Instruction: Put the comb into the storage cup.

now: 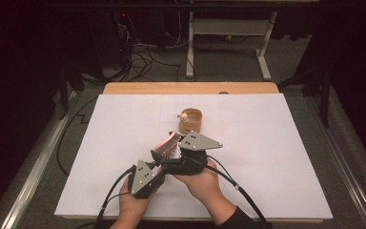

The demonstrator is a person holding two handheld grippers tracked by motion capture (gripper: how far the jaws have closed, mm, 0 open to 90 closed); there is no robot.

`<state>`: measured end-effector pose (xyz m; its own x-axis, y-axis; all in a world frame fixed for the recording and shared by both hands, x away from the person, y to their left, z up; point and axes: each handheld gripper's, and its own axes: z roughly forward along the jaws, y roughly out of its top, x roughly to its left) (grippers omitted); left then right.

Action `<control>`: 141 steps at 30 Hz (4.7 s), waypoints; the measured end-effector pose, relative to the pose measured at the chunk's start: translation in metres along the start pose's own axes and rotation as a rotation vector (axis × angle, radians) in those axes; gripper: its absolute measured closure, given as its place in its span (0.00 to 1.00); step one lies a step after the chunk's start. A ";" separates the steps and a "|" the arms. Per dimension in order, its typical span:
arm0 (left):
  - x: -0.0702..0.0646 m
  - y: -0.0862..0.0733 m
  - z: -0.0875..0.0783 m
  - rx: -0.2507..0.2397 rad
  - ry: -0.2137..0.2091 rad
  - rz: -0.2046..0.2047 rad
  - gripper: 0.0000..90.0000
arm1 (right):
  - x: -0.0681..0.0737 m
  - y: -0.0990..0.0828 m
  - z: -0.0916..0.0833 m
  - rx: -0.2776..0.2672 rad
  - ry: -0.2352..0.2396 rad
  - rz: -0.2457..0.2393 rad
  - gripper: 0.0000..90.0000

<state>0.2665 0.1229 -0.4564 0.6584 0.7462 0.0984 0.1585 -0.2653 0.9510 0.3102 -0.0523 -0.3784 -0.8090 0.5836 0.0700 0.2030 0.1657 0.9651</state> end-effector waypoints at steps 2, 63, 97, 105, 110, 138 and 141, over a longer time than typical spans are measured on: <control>0.001 0.000 0.000 -0.001 -0.010 -0.006 0.76 | -0.001 0.001 0.000 -0.004 -0.002 0.002 0.23; 0.073 -0.028 -0.044 0.004 -0.088 -0.173 0.00 | -0.072 0.018 -0.056 -0.060 -0.168 0.015 0.23; 0.076 -0.035 -0.047 -0.015 -0.102 -0.195 0.00 | -0.120 0.031 -0.095 -0.102 -0.309 0.019 0.23; 0.076 -0.035 -0.047 -0.021 -0.100 -0.184 0.00 | -0.123 0.036 -0.095 -0.114 -0.316 0.019 0.23; 0.076 -0.035 -0.047 -0.025 -0.106 -0.186 0.00 | -0.122 0.043 -0.092 -0.124 -0.312 0.016 0.23; 0.075 -0.036 -0.046 -0.024 -0.115 -0.177 0.00 | -0.128 0.076 -0.068 -0.177 -0.332 0.011 0.23; 0.075 -0.036 -0.046 -0.023 -0.115 -0.176 0.00 | -0.129 0.078 -0.063 -0.183 -0.327 0.011 0.23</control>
<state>0.2762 0.2169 -0.4696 0.7022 0.7045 -0.1028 0.2626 -0.1221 0.9571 0.3958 -0.1646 -0.2960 -0.5823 0.8126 0.0246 0.0845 0.0304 0.9960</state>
